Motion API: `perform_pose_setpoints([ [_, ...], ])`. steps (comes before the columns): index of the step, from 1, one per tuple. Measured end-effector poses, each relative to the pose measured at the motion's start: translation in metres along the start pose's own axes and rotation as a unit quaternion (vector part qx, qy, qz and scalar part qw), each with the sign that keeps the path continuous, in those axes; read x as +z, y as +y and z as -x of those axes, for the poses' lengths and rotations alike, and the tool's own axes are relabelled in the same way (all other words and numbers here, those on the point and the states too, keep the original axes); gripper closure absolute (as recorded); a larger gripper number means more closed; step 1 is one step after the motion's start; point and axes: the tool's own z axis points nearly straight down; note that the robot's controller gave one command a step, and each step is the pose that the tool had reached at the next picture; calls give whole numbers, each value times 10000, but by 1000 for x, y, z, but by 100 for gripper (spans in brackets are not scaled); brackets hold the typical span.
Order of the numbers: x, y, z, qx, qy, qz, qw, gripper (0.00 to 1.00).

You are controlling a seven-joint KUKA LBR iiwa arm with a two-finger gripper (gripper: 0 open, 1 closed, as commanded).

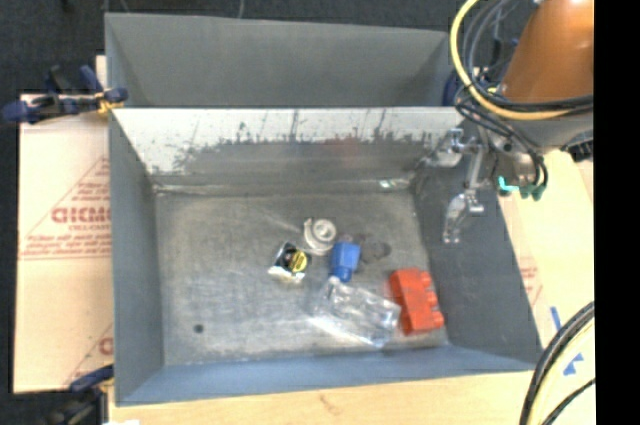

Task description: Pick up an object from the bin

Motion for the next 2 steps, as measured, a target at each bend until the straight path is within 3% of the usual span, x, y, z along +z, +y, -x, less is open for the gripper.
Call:
perform_pose_setpoints([
  [1, 90, 41, -77, -686, 26, 15, 9976, 0],
  [2, 157, 13, -48, -2444, 17, 26, 9697, 0],
])
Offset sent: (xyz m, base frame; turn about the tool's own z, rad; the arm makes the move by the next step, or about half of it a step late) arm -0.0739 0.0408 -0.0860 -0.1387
